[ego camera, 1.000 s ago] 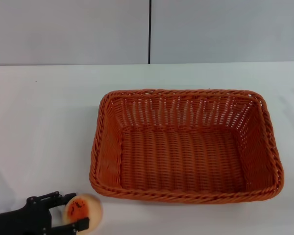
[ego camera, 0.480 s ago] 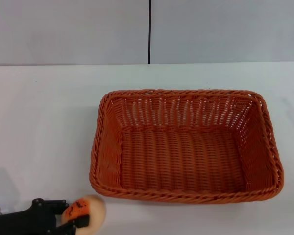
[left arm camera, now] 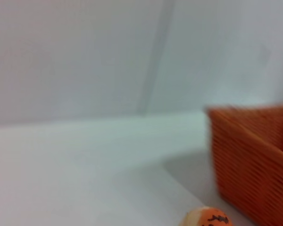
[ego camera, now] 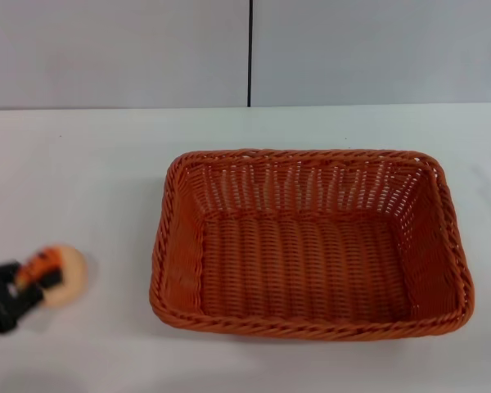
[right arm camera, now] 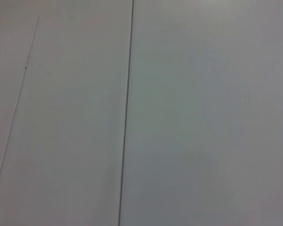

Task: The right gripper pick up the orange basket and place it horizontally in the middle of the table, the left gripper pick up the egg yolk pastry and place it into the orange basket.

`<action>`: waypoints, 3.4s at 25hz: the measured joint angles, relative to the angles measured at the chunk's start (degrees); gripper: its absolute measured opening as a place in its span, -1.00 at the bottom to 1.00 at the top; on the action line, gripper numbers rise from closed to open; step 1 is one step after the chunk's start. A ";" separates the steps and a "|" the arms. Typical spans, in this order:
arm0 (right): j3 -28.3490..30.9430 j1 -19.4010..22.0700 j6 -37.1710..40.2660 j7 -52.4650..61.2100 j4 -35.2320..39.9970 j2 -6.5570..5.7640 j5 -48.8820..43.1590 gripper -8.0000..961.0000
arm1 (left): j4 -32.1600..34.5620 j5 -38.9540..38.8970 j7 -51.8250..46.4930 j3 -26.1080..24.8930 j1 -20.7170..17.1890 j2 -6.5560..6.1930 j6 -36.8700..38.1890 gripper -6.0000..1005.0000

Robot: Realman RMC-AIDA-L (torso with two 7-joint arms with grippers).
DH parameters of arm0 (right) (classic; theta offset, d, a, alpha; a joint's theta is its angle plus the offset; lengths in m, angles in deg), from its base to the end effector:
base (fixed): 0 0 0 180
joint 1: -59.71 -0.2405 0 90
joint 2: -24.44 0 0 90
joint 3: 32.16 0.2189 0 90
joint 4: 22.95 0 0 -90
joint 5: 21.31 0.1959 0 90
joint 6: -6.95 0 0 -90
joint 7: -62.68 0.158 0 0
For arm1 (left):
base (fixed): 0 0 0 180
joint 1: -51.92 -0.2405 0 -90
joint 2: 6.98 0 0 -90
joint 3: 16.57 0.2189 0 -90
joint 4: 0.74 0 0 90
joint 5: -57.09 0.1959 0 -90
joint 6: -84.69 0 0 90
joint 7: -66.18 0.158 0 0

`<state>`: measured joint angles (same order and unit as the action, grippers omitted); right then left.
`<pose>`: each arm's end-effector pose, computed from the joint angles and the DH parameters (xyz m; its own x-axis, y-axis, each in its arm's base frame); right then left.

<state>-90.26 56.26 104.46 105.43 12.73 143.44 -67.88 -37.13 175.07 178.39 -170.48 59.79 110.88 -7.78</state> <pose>0.2490 0.2366 0.0990 0.5122 0.3810 -0.7697 -0.5487 -0.5443 -0.6345 -0.3367 0.1963 0.0341 0.6756 0.4828 0.5571 0.7042 -0.6463 -0.2939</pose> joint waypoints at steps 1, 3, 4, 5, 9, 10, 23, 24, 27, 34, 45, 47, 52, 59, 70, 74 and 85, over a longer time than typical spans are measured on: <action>0.00 -0.03 0.13 -0.01 0.01 0.00 -0.03 -0.04 | -0.18 -0.08 0.16 -3.38 0.38 0.07 0.23 -0.51; 0.00 -0.10 0.48 -0.02 0.01 0.00 -0.09 -0.04 | 0.17 -0.90 1.11 -9.11 1.67 0.29 0.20 -0.53; 0.00 -0.10 0.48 -0.02 0.01 0.00 -0.09 -0.04 | 0.17 -0.90 1.11 -9.11 1.67 0.29 0.20 -0.55; 0.00 -0.13 0.80 -0.03 0.01 0.00 -0.09 -0.03 | 0.57 -1.89 1.42 -10.28 2.18 0.33 -0.20 -0.57; -0.02 -0.21 1.74 -0.04 0.01 0.00 -0.09 -0.03 | 3.11 -6.32 3.58 -9.78 3.98 0.53 -4.02 -0.63; -0.17 -0.23 2.22 -0.04 0.01 0.00 -0.09 -0.03 | 3.11 -6.32 3.58 -9.78 3.98 0.53 -4.02 -0.64; -0.04 -0.18 5.84 -0.02 -1.51 0.09 0.11 -0.01 | 20.74 -9.00 13.44 0.71 17.94 0.87 -10.63 -0.73; -0.04 -0.18 5.84 -0.02 -1.51 0.09 0.11 -0.01 | 20.74 -9.00 13.44 0.71 17.94 0.87 -10.63 -0.71; -0.02 -0.04 6.29 -0.02 -1.89 0.09 0.22 0.00 | 23.18 -9.00 15.20 1.40 18.91 0.89 -10.00 -0.59; 0.01 -0.21 6.55 -0.02 -2.39 0.05 0.26 0.01 | 24.02 -8.75 15.29 2.84 18.94 0.85 -9.83 -0.16; 2.52 -0.13 6.54 -0.01 -2.75 0.00 0.32 0.02 | 13.76 -16.17 14.93 -5.70 9.88 0.25 -10.21 0.62; 5.15 -0.01 6.47 -0.01 -3.87 0.13 0.33 0.03 | 12.82 -18.03 14.94 -6.63 8.74 0.22 -10.15 0.62; 13.40 -0.69 6.97 -2.40 -9.97 0.12 0.43 0.03 | 10.88 -25.44 15.96 -10.57 3.80 0.18 -7.83 0.63; 21.52 -1.12 7.71 -4.21 -16.63 -0.29 0.43 0.04 | 11.80 -33.26 17.62 -11.06 -0.72 0.34 -3.66 0.63; 26.77 -3.94 7.92 -10.48 -24.17 -0.04 0.41 0.46 | 18.59 -40.60 25.22 -11.19 -3.47 0.35 -1.66 0.63; 27.30 -5.45 7.94 -11.74 -26.02 -0.04 0.60 0.61 | 18.62 -40.76 25.24 -11.23 -3.17 0.38 -1.48 0.62; 29.03 -7.81 7.53 -14.74 -29.28 -0.06 0.61 0.65 | 20.37 -41.96 28.63 -11.14 -3.14 0.31 -1.96 0.62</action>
<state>-61.23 48.44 111.99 90.69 -16.56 143.38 -67.28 -16.77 133.11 207.02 -181.62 56.65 111.20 -9.74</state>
